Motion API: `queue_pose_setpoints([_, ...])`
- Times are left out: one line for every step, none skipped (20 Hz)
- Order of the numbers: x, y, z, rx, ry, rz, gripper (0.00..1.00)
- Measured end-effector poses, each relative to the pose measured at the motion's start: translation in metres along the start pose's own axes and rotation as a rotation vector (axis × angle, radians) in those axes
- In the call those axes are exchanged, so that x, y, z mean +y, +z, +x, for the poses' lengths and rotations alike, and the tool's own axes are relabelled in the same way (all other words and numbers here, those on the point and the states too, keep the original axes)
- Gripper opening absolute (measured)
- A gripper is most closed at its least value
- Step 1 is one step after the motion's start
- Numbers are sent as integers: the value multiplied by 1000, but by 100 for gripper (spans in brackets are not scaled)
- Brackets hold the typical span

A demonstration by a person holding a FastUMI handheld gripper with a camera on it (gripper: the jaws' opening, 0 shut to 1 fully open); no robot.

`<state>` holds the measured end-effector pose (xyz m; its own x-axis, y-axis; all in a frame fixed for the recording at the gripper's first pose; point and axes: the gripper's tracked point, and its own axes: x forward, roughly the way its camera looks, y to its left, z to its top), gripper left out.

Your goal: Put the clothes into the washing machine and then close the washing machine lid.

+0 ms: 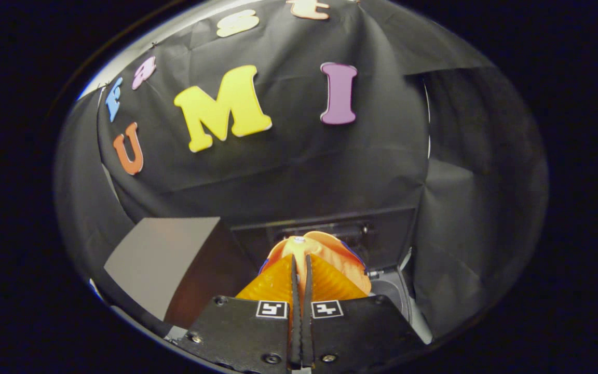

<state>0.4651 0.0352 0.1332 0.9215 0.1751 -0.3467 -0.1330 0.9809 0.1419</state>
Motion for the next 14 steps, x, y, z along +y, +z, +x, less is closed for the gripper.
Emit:
queue_pose_setpoints([-4, -16, 6, 34, -9, 2, 4])
queue_pose_setpoints([-7, -33, 12, 70, -16, 10, 4])
queue_pose_setpoints([-10, -49, 16, 104, -22, 18, 4])
queue_pose_setpoints([-15, -64, 21, 135, -35, 28, 4])
queue_pose_setpoints([-18, -78, 25, 167, -51, 37, 4])
queue_pose_setpoints([-23, -93, 29, 204, -67, 48, 4])
queue_pose_setpoints([-29, -110, 31, 245, -86, 61, 4])
queue_pose_setpoints([-34, -126, 32, 280, -100, 78, 4])
queue_pose_setpoints([-40, -143, 33, 316, -123, 94, 4])
queue_pose_setpoints([-43, -156, 37, 344, -131, 107, 4])
queue_pose_setpoints([-44, -167, 40, 364, -136, 113, 4])
queue_pose_setpoints([-47, -176, 44, 386, -144, 116, 4])
queue_pose_setpoints([-48, -185, 48, 407, -153, 115, 4])
queue_pose_setpoints([-49, -192, 50, 426, -162, 110, 4])
